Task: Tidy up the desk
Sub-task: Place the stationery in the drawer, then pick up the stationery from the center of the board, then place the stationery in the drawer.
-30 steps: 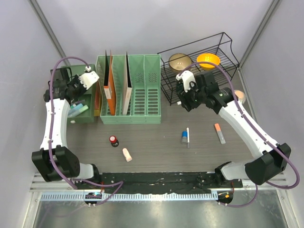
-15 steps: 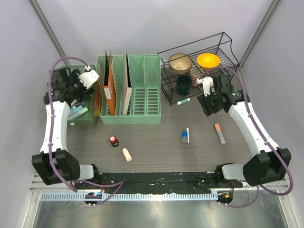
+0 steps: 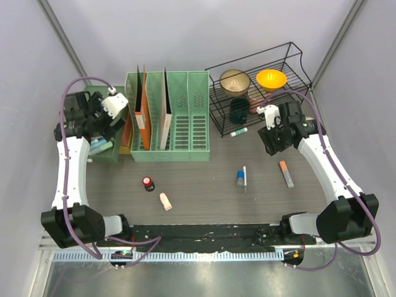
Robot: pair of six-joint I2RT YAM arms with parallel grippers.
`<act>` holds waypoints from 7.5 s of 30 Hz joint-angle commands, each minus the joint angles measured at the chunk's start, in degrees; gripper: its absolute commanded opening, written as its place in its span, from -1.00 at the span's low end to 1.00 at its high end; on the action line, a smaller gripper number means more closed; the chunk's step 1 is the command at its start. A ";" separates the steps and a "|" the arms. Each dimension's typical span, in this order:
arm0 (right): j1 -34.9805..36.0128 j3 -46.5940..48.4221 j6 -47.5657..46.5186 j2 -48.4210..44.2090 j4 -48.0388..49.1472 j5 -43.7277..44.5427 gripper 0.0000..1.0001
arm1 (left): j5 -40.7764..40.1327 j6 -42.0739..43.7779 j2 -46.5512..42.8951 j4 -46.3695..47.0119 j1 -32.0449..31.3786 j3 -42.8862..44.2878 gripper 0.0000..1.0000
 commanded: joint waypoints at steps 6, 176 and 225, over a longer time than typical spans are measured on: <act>-8.41 -7.96 -2.41 4.11 2.47 2.96 0.12 | 1.81 -11.08 -8.40 3.76 0.33 2.57 0.99; 13.29 0.20 15.16 -9.77 25.77 -33.07 0.96 | 12.01 11.31 -2.09 -35.09 7.17 24.02 -1.00; 13.29 -2.61 11.74 -9.86 21.91 -27.90 0.97 | -6.46 26.09 11.72 -22.52 13.34 9.86 0.22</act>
